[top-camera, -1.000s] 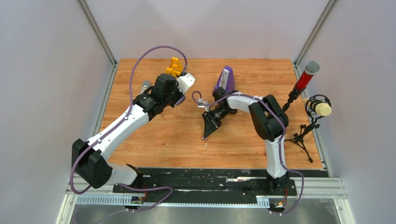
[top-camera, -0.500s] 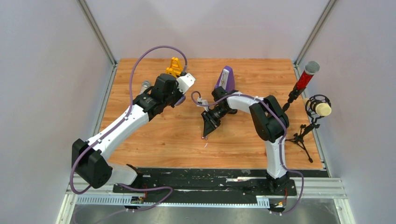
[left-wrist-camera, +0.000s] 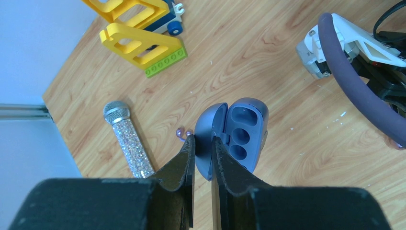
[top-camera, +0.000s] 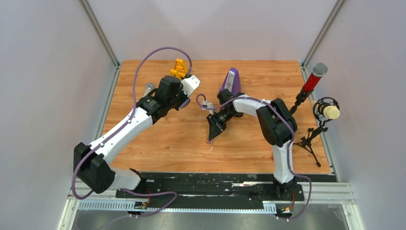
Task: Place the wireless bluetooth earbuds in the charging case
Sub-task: Pick up the right earbud from the center of the board.
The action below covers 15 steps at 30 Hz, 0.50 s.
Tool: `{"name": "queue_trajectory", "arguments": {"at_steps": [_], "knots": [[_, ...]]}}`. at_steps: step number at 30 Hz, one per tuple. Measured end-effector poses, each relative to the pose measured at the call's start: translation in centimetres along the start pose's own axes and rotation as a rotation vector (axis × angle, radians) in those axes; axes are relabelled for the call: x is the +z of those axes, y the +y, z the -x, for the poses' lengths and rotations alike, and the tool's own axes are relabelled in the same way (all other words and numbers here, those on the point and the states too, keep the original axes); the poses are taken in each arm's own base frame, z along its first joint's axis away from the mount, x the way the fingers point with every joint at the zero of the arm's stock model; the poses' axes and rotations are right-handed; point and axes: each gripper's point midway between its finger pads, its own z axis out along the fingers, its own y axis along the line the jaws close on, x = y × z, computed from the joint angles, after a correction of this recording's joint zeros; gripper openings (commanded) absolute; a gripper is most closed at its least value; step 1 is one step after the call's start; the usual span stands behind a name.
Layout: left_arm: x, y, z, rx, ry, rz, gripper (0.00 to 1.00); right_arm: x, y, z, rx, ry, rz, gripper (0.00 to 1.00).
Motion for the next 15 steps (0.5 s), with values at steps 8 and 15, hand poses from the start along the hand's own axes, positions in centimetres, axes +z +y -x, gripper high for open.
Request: {"name": "queue_trajectory", "arguments": {"at_steps": [8, 15], "knots": [[0.01, -0.06, 0.02, 0.0, -0.001, -0.003, 0.02, 0.12, 0.12, -0.01, -0.003, 0.003, 0.002, 0.18], [0.01, -0.09, 0.04, 0.0, -0.002, -0.005, 0.03, 0.25, 0.22, -0.05, -0.009, 0.007, 0.003, 0.17]]}}
